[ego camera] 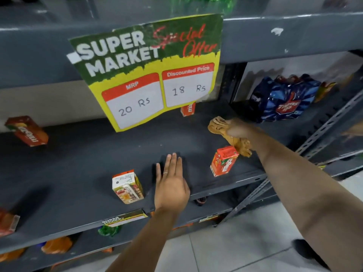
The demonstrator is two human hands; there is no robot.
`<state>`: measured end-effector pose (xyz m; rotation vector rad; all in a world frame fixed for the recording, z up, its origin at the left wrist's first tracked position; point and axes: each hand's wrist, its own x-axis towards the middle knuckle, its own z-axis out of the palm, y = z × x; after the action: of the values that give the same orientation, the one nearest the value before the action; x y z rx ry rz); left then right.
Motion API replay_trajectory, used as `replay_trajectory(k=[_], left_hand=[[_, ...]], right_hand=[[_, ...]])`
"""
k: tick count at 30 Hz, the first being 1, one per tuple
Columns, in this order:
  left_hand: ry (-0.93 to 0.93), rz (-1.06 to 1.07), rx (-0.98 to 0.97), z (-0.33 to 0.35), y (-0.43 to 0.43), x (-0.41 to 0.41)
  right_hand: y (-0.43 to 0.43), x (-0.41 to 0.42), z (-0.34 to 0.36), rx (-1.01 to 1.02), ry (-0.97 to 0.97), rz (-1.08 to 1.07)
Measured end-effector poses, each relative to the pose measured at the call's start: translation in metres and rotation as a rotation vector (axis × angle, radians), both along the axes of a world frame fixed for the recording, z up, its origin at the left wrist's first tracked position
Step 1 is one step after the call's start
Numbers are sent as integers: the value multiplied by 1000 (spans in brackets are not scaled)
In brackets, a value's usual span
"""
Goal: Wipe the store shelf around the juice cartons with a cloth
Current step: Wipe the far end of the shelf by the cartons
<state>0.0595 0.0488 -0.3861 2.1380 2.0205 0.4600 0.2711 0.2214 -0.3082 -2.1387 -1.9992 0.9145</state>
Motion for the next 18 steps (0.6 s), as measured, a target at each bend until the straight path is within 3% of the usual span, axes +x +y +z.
replay_trajectory(k=[4, 12, 18], left_hand=[[2, 15, -11, 0, -2, -1], [-42, 13, -19, 7, -6, -1], [-41, 8, -75, 11, -8, -3]], right_hand=[[-35, 20, -21, -52, 83, -262], [-113, 18, -22, 18, 176, -302], [-154, 12, -16, 24, 84, -362]])
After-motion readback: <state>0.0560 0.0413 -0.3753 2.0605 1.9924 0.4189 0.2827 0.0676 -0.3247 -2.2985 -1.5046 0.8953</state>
